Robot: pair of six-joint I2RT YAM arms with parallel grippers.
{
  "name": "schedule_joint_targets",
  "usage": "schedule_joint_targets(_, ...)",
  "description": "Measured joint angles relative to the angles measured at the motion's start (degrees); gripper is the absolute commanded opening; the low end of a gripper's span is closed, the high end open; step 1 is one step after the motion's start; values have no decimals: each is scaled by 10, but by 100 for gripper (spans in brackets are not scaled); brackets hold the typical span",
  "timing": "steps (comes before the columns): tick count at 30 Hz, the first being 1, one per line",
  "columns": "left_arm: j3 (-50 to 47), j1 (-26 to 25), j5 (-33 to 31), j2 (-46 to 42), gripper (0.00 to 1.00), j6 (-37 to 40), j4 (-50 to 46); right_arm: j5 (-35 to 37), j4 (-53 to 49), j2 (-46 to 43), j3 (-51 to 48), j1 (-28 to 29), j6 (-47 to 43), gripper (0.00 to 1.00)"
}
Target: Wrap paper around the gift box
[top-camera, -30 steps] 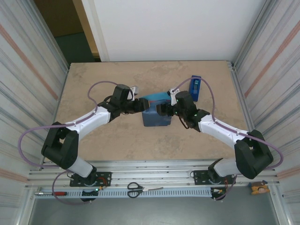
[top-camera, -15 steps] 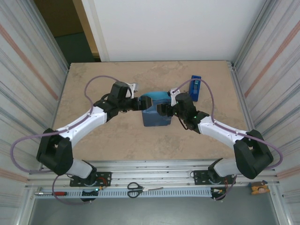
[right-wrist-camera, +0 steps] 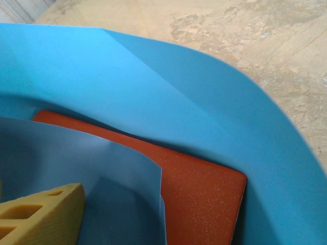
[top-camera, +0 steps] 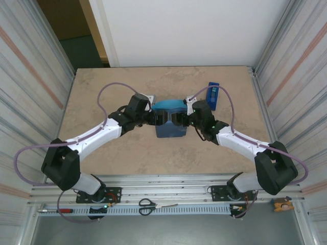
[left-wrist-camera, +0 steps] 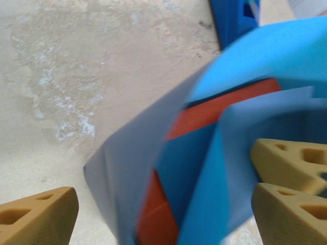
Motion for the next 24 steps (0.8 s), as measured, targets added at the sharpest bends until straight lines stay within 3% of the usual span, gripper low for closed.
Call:
schedule_joint_targets(7, 21, 0, -16, 35, 71, -8, 2, -21, -5, 0, 1, -9, 0, 79)
schedule_joint_targets(12, 21, -1, -14, 35, 66, -16, 5, -20, -24, -6, 7, -13, -3, 81)
schedule_joint_targets(24, 9, -1, -7, 32, 64, -19, 27, -9, -43, -63, 1, -41, -20, 60)
